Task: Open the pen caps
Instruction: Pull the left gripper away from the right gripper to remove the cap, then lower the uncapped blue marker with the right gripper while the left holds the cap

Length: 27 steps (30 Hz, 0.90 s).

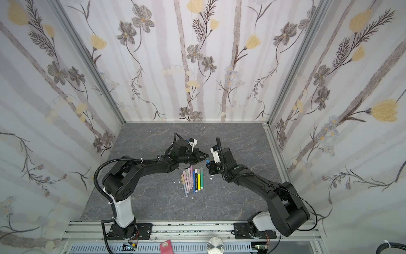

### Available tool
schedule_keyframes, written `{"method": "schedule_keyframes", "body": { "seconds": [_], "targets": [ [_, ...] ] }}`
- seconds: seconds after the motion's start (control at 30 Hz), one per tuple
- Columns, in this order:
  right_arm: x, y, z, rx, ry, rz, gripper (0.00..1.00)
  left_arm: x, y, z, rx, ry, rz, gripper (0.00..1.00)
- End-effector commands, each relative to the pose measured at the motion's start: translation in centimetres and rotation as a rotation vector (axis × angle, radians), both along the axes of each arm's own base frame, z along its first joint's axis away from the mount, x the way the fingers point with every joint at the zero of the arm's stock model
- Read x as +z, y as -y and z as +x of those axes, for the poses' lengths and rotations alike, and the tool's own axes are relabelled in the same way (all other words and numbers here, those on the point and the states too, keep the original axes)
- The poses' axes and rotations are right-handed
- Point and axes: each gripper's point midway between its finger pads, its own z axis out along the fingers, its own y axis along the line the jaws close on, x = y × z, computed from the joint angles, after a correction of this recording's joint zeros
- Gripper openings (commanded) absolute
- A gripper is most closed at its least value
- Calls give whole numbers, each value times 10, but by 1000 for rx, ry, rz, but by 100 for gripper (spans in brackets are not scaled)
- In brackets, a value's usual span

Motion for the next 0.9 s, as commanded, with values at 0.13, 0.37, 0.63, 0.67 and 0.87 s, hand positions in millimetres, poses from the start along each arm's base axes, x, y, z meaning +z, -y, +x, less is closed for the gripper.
{"method": "schedule_keyframes", "body": {
  "seconds": [0.13, 0.37, 0.63, 0.67, 0.87],
  "targets": [
    [0, -2, -1, 8, 11, 15, 0, 14, 1, 11, 16, 54, -14, 0],
    [-14, 4, -24, 2, -22, 50, 0, 13, -17, 59, 108, 75, 22, 0],
    [-20, 18, -48, -28, -19, 68, 0, 21, -32, 106, 181, 93, 38, 0],
    [-20, 20, -50, -31, -18, 68, 0, 22, -34, 109, 187, 93, 34, 0],
    [-16, 26, -50, -48, 6, 50, 0, 31, -44, 115, 190, 97, 23, 0]
  ]
}}
